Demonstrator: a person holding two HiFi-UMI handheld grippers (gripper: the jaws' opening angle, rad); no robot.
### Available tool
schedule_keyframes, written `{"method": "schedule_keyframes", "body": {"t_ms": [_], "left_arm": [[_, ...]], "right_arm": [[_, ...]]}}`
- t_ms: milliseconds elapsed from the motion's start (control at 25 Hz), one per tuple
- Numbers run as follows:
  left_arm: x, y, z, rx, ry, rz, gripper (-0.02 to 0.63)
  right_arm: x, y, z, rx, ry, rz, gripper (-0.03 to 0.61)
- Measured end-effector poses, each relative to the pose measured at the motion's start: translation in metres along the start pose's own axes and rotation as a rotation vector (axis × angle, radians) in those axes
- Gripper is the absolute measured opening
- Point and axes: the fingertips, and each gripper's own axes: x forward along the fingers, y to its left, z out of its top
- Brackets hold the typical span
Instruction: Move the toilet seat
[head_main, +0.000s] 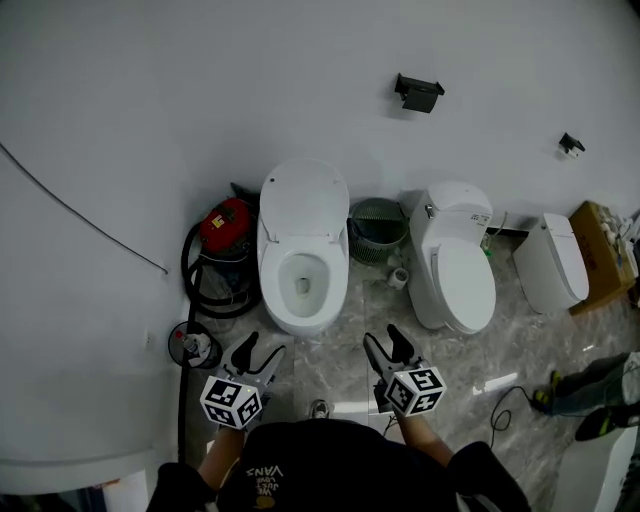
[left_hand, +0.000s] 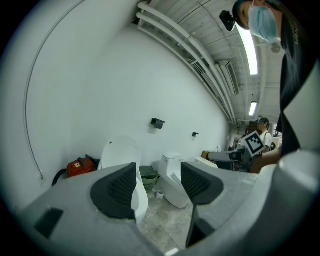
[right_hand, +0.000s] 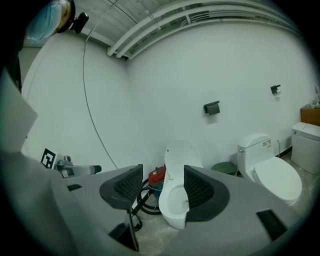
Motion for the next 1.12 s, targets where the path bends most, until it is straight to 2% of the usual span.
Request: {"method": "schedule_keyframes", "body": {"t_ms": [240,400,640,1120], "left_arm": [[0.009,0.014,-0.016,-0.055,0.027,0.055,0.273],[0.023,0.035,-0.014,-0.075,0.040,0.068,0.273],[0.051,0.083,-0.015,-0.097,0.092,0.049,0.272],[0.117,0.170,-0.023,-0.132,0.241,-0.019,0.265]], "right_arm": [[0.021,-0.017,-0.006,0.048,0.037,0.015,0.238],[0.045,-0.025,-0.011,0.072,0.075,0.001,0.238],[0.088,-0.036,-0.010,0.064,0.080,-0.089,0.228],[0.163,-0.065,-0.036,0.157,0.157,-0.240,0.227]]}}
